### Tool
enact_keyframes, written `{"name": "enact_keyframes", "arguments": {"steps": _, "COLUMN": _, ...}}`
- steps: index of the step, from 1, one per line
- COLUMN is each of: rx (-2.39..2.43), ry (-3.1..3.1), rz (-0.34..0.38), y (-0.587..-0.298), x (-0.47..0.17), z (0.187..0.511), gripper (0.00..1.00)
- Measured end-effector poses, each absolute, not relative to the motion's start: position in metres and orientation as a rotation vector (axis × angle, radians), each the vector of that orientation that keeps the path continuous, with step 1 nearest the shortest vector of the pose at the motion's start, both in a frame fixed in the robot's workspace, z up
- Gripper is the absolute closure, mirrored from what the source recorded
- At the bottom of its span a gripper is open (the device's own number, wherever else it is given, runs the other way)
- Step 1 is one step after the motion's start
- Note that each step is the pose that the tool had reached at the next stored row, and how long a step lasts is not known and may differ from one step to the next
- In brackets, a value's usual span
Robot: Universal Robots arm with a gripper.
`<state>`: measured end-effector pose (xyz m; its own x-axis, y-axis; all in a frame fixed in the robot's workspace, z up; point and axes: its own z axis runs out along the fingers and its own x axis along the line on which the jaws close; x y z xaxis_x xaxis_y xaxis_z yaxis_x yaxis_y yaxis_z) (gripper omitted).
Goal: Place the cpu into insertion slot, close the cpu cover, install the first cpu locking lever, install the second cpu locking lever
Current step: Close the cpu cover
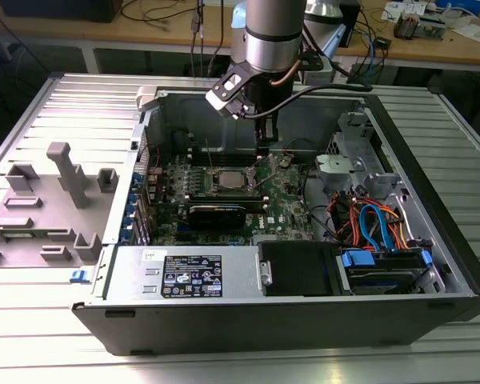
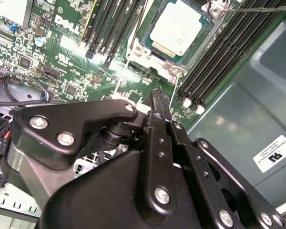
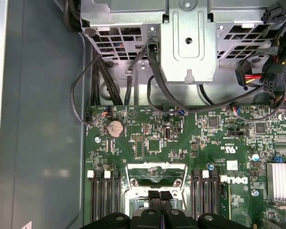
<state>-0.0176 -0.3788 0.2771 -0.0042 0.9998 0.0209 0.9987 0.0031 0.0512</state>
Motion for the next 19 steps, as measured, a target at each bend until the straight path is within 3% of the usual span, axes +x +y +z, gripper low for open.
{"name": "enact_keyframes", "arguments": {"steps": 19, "rx": 2.202, "ry": 2.21, "rz": 0.08, "y": -0.3788, "x": -0.0084, "z": 0.2764, "gripper": 0.89}}
